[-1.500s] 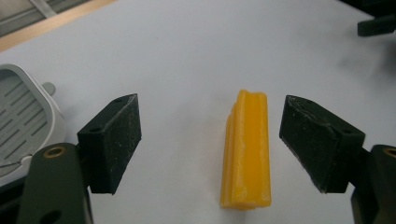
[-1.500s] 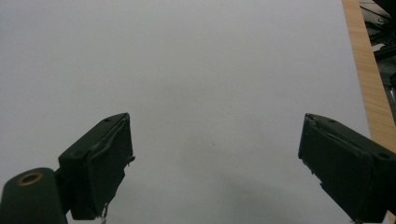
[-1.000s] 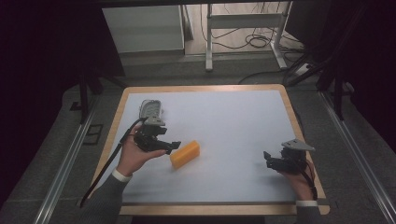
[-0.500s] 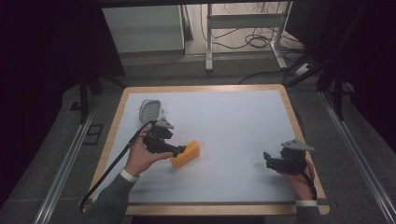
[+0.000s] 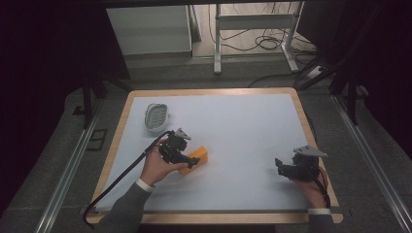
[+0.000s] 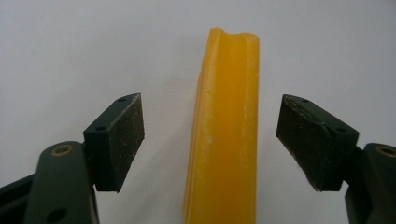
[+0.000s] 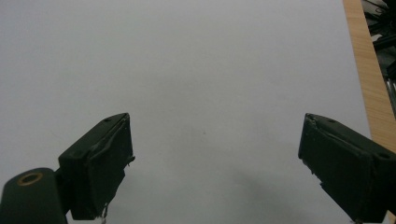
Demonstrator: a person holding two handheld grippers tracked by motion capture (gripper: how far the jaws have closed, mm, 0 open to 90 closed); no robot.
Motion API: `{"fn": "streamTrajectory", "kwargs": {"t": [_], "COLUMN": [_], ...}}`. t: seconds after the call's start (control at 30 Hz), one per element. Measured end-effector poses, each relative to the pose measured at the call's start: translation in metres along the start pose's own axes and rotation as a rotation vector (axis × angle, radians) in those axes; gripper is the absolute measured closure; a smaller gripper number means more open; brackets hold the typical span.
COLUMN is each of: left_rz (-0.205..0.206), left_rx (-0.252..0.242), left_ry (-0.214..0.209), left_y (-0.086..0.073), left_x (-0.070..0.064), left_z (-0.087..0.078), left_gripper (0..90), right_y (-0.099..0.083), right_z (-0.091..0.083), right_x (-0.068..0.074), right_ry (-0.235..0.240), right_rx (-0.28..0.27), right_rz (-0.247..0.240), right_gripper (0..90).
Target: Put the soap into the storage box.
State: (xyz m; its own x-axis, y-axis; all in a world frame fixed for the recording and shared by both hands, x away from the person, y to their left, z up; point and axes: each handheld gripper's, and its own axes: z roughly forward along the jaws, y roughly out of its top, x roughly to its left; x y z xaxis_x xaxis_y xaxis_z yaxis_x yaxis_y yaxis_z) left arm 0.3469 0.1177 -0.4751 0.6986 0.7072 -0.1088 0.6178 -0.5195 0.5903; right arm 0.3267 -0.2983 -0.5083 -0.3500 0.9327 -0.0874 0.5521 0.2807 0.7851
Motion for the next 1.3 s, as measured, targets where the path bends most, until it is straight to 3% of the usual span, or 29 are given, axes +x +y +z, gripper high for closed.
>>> {"fn": "streamTrajectory", "kwargs": {"t": [0.47, 0.6, 0.67, 0.77, 1.0, 1.13, 1.3], "left_rz": [0.001, 0.005, 0.009, 0.023, 0.037, 0.035, 0.028], "left_rx": [0.06, 0.075, 0.077, 0.077, 0.092, 0.1, 0.081], "left_ry": [-0.013, -0.012, -0.039, -0.051, -0.062, -0.048, -0.05], "left_y": [0.0, -0.001, -0.001, -0.001, 0.0, 0.0, 0.002], "left_x": [-0.001, 0.001, 0.0, -0.001, 0.003, 0.007, 0.011], "left_z": [0.022, 0.027, 0.029, 0.028, 0.025, 0.021, 0.012], "left_gripper": [35.5, 44.2, 49.9, 57.7, 59.8, 61.0, 61.1], "right_y": [-0.001, -0.002, -0.002, -0.002, -0.001, -0.001, 0.0], "right_z": [0.0, 0.001, 0.001, 0.001, 0.001, 0.0, -0.002], "right_x": [-0.002, -0.001, -0.001, -0.002, -0.001, -0.002, -0.002], "right_ry": [-0.005, -0.008, -0.007, -0.008, -0.005, -0.001, 0.002], "right_rx": [0.001, 0.004, 0.004, 0.004, 0.004, 0.002, -0.003], "right_rz": [0.003, -0.002, -0.001, 0.003, 0.0, 0.005, 0.009], "right_gripper": [10.1, 10.1, 10.1, 10.1, 10.1, 10.1, 10.1]}}
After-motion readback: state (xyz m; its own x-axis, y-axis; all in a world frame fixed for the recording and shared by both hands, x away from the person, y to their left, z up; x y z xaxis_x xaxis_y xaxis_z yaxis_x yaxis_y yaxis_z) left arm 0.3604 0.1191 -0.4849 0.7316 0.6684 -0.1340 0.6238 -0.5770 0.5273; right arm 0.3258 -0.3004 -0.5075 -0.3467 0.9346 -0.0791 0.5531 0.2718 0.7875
